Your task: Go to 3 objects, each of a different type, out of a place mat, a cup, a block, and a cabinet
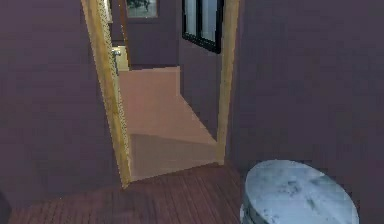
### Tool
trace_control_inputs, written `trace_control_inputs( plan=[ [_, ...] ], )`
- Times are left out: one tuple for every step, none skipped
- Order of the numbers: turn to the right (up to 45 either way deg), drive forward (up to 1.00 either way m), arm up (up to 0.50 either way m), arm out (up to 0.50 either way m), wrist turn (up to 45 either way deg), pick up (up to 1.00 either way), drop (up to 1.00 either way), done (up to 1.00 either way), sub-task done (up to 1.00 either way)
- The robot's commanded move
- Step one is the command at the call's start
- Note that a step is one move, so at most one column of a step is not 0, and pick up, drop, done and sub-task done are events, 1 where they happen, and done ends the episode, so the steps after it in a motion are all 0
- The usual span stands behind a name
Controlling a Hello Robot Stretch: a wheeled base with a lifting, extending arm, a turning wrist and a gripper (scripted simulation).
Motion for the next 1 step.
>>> trace_control_inputs(
  plan=[
    [0.0,1.0,0.0,0.0,0.0,0.0,0.0,0.0,0.0]
  ],
)
